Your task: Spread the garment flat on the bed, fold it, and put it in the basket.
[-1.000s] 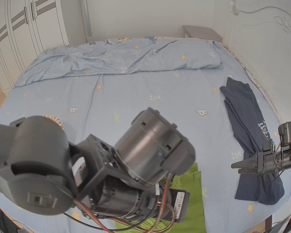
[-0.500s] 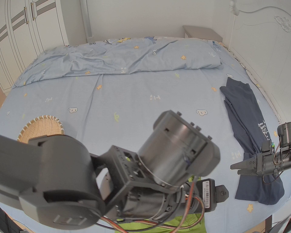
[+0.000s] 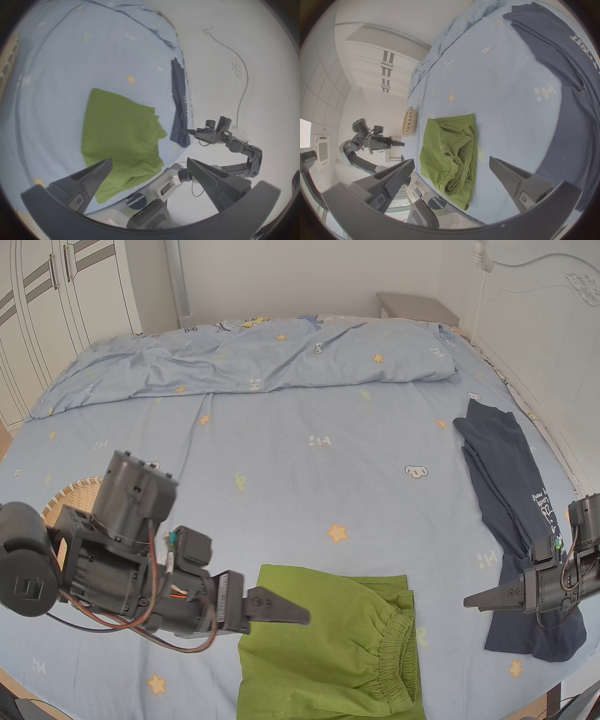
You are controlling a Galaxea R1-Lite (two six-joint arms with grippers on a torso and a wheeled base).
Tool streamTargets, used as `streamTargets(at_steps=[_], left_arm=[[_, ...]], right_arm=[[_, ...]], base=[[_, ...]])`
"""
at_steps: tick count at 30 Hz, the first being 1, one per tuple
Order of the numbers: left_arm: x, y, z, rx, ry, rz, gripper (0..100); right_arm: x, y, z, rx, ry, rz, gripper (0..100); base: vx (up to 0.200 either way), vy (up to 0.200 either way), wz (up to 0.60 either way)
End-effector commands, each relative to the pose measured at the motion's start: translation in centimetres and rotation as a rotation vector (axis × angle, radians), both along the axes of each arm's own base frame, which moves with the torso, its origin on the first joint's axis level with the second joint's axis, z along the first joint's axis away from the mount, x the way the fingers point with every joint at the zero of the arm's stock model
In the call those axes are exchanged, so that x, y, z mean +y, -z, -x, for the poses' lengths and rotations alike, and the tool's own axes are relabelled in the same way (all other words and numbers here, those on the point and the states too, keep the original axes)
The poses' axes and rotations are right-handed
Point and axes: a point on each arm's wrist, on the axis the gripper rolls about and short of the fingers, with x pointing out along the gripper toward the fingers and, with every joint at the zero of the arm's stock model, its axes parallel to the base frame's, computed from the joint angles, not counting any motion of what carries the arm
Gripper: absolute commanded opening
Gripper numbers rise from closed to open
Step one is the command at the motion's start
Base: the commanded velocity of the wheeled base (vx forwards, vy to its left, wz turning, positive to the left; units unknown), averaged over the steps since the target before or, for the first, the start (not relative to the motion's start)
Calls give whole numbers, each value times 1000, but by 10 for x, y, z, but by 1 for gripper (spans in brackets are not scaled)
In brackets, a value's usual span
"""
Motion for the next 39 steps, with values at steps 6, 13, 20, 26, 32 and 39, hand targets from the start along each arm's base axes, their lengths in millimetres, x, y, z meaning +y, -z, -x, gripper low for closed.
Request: streamTargets(at_steps=[6,13,20,26,32,39], left_arm=[[61,111,-31,45,-38,47,100],[59,133,-45,26,-3,113,100],[72,126,-62,-18,-59,132,100],[75,125,-64,-16,-42,165,100],[74,124,-63,-18,-32,170,100],[72,123,-61,-17,-20,174,100]], right_arm=[[99,-9,14,2,-302,126,100],[139,-10,-1,37,-404,148,100],[166,11,-3,108,-481,191,100],[173,36,-10,195,-484,237,100],[162,47,-2,324,-483,303,100],[139,68,-4,397,-439,332,100]], base=[[0,0,0],[0,0,0],[0,0,0],[0,0,0],[0,0,0],[0,0,0]])
